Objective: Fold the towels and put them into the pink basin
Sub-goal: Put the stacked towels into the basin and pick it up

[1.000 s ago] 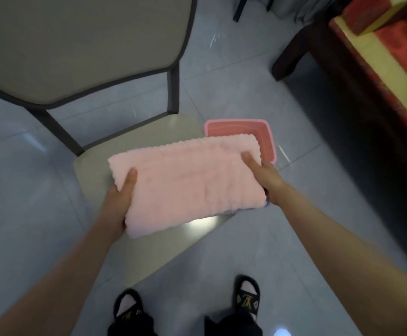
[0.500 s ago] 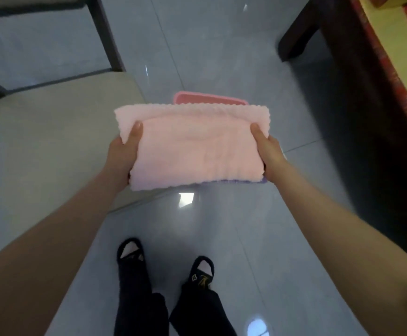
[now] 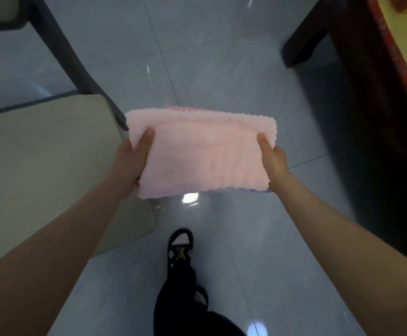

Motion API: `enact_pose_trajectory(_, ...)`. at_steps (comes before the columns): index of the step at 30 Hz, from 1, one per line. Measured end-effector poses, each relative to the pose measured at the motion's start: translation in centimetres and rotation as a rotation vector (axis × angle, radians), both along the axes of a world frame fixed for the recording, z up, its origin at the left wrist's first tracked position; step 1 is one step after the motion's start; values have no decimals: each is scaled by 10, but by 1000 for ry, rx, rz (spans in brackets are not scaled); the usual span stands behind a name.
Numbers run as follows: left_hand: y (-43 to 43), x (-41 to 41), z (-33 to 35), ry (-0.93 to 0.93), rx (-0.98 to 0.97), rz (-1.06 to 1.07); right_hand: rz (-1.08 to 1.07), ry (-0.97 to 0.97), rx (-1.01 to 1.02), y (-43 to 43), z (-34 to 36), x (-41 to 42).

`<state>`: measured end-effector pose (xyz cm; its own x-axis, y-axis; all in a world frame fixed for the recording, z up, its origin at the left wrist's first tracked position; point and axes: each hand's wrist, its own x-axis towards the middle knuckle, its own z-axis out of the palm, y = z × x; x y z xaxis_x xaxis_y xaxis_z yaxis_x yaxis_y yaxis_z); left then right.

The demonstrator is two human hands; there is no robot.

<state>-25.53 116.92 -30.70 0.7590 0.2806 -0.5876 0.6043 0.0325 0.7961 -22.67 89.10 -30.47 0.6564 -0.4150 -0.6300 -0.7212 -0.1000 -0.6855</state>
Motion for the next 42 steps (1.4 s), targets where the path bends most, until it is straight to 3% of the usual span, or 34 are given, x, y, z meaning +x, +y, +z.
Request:
enact_pose_trajectory(8,-30,82,-18,12,-47,-12,31,-31,36,-33,-12,99)
enact_pose_trajectory(14,-51,132,-77,42,31,-11,55,-27,25,-49,-83,146)
enact_pose_trajectory(20,-63,147,-161,10,180,-92,133,76,-22,-44,-179,140)
enact_pose_trajectory(23,-63,143,-205,95,244,-93,177,145,-31,-44,-222,130)
enact_pose_trajectory(29,-60,136,-281,112,216,-128,272,171,-56,-42,-290,124)
enact_pose_trajectory(42,-61,153,-353,183,330,-145,265,207,-249,-33,-355,138)
